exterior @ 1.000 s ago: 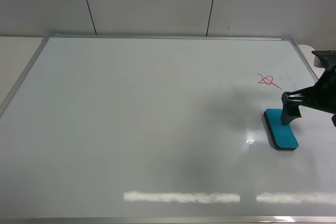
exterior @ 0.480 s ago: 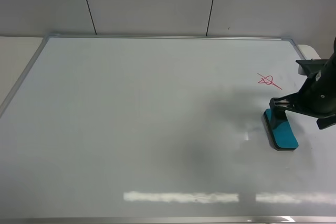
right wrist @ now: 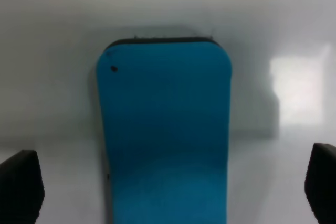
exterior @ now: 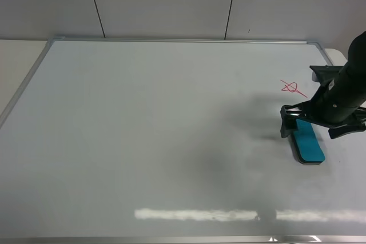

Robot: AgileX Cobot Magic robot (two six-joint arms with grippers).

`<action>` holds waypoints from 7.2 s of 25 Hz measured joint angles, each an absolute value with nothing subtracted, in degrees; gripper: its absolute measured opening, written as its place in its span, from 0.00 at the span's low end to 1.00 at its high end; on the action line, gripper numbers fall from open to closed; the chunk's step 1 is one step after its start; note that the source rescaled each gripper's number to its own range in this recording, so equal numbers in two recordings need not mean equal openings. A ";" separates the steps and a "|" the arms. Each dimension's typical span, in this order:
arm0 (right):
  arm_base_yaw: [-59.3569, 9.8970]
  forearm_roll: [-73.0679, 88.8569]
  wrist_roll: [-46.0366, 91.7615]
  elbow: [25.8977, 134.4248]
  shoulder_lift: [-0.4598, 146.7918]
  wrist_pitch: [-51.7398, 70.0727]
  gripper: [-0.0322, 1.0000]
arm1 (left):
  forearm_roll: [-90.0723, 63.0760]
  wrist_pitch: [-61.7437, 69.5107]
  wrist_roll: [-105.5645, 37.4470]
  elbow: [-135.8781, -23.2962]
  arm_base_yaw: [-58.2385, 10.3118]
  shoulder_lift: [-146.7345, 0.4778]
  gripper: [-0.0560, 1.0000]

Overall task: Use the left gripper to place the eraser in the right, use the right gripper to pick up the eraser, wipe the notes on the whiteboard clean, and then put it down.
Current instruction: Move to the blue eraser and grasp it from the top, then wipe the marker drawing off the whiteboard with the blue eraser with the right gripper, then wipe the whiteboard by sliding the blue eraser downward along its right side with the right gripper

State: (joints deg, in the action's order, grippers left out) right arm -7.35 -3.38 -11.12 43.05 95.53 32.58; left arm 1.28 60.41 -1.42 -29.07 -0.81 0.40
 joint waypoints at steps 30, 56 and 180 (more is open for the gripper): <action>-8.01 -1.49 -15.48 43.05 98.29 36.52 0.07 | 1.28 60.41 -1.42 -29.07 -0.81 0.40 1.00; -10.78 -3.37 -15.43 87.13 117.81 61.24 0.07 | 1.28 60.41 -1.42 -29.07 -0.81 0.40 1.00; -29.32 -1.67 -31.92 35.72 86.63 37.47 0.07 | 1.28 60.41 -1.42 -29.07 -0.81 0.40 1.00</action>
